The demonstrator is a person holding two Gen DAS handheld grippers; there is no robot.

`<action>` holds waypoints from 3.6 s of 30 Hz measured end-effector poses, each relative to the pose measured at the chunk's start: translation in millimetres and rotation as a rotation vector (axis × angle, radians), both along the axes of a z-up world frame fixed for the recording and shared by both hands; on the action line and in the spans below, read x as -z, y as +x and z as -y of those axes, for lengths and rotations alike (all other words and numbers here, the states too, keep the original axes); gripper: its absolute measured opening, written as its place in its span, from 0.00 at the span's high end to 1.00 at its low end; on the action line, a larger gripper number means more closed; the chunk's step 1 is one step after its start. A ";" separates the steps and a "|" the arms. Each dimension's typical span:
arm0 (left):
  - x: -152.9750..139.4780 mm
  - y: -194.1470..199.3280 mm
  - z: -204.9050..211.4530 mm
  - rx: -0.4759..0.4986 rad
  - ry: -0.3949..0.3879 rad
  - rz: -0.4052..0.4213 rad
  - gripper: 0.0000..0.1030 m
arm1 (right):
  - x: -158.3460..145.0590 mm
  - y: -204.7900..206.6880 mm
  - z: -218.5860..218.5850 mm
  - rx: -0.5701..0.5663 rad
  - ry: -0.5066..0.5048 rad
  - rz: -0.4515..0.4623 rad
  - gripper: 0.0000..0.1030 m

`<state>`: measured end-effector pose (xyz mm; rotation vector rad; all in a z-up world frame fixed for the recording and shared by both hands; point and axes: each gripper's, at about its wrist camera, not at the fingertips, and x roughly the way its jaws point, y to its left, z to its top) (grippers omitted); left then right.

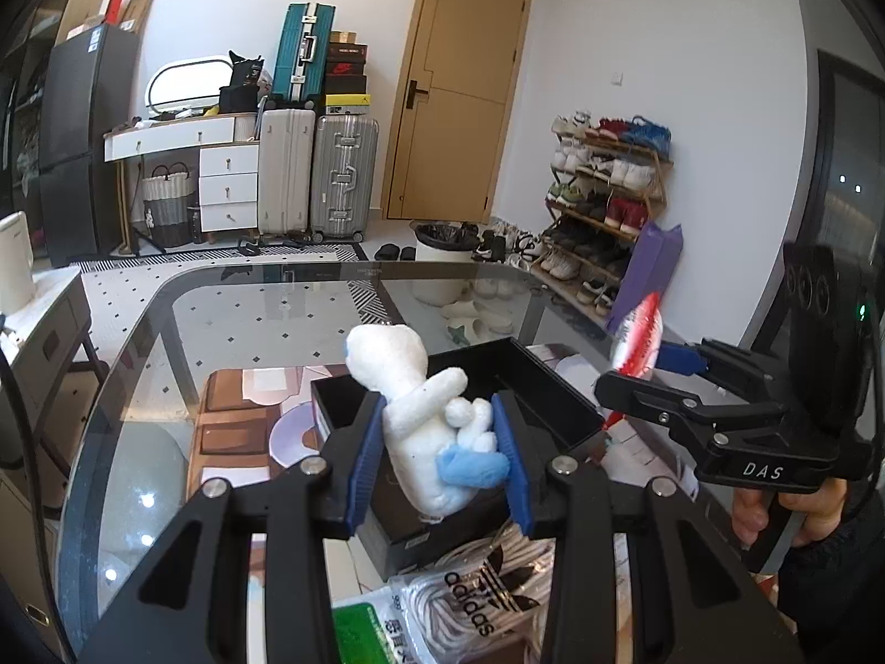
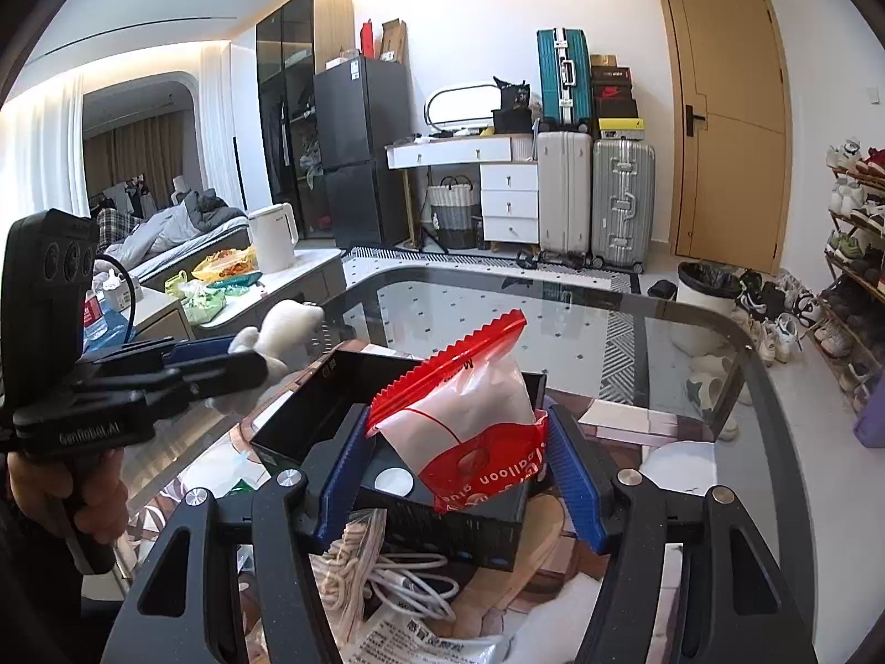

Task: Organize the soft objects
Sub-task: 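Carry both items over the black box and release them inside, then grasp the white foam piece with the right gripper and lift it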

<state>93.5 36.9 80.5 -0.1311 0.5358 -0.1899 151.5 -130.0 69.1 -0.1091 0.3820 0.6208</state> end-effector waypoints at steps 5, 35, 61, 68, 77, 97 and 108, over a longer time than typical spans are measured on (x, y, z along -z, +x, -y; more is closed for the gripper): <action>12.0 17.3 13.0 0.019 0.020 -0.031 0.63 | 5.1 13.7 -9.6 -0.014 -0.002 -0.034 0.38; 47.9 39.7 13.5 0.056 0.096 -0.114 0.62 | 34.6 35.0 -34.0 -0.048 -0.094 -0.121 0.38; 25.9 -25.4 -7.8 -0.060 0.107 0.011 0.00 | 15.0 -23.6 35.7 0.080 -0.034 -0.016 0.00; 38.8 -40.9 -19.7 -0.110 0.049 -0.028 0.00 | 41.6 -32.9 44.4 0.073 -0.050 -0.071 0.00; 61.3 -45.4 -18.8 -0.136 0.055 -0.105 0.00 | 61.6 -37.0 33.6 0.037 -0.071 -0.105 0.00; 85.4 -36.5 -16.5 -0.143 0.087 -0.181 0.00 | 88.7 0.6 50.7 0.244 -0.175 -0.221 0.01; 87.2 -36.8 -16.9 -0.136 0.083 -0.181 0.00 | 96.0 13.1 60.5 0.269 -0.191 -0.252 0.16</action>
